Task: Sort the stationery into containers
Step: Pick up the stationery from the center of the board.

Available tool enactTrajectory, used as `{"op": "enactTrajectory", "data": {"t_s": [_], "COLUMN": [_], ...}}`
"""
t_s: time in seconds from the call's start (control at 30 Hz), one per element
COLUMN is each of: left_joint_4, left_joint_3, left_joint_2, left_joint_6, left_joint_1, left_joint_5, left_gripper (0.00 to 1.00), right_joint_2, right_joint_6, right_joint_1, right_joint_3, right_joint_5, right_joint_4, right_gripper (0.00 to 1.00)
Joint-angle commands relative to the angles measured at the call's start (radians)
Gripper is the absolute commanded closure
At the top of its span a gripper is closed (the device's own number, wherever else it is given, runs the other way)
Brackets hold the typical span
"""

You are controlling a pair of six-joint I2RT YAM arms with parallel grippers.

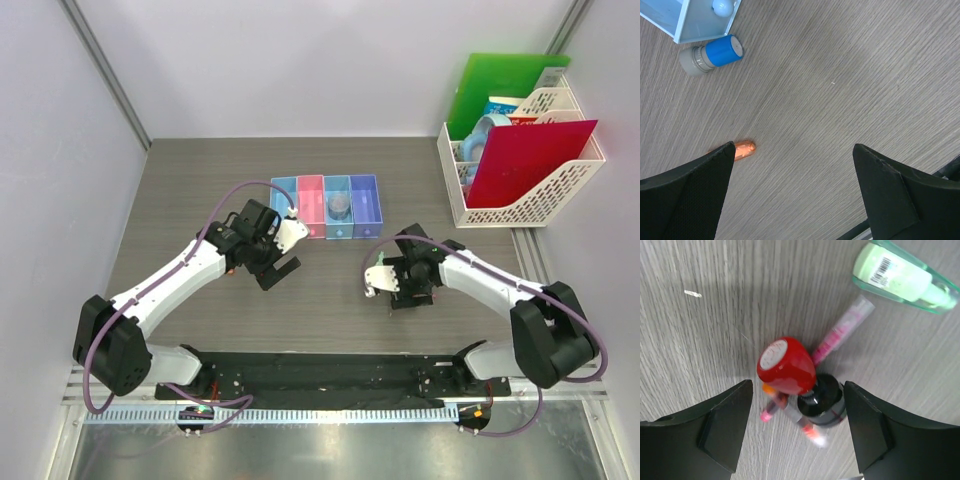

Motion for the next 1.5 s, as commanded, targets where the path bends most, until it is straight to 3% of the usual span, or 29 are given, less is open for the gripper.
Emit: {"op": "enactTrajectory", "data": {"t_s": [0.0,0.1,0.37,0.4,0.5,0.8,1.13,1.33,1.47], "left_joint_4": [-0.003,0.002,0.005,0.006,0.006,0.002,-0.003,0.011,0.015], "left_joint_3": [0.003,-0.005,-0.006,-0.008,-0.011,-0.009,-0.02,-0.041,-0.046], "left_joint_2": [-0.016,-0.013,-0.013,-0.015,-0.016,-0.013,-0.028,-0.032,-0.027], "left_joint_6": [-0.007,-0.01,-0.012,-0.01,-0.012,-0.01,-0.007,0.014,0.028], "left_joint_1": [-0.001,-0.001,-0.001,-0.001,-0.001,-0.001,-0.001,0.004,0.028], "left_joint_5": [-0.005,-0.005,-0.003,-0.003,-0.003,0.006,0.023,0.038,0.069], "left_gripper": [0.0,0.0,0.0,0.0,0.0,0.0,0.0,0.0,0.0], "right_joint_2": [0.015,0.028,0.06,0.063,0.061,0.022,-0.025,-0.012,0.011], "right_joint_6": [-0.003,0.008,0.034,0.036,0.046,0.112,0.264,0.427,0.574], "right_joint_1": [0.013,0.014,0.013,0.014,0.014,0.013,0.014,0.005,-0.021], "right_joint_3": [-0.006,-0.006,-0.026,-0.029,-0.03,0.017,0.114,0.206,0.256], "right_joint_5": [0.004,0.004,0.011,0.014,0.009,-0.008,-0.049,-0.15,-0.232], "right_joint_4": [0.058,0.087,0.149,0.166,0.189,0.238,0.298,0.364,0.528], "right_gripper": [0.22,0.23,0.56,0.65,0.79,0.98,0.99,0.99,0.99]}}
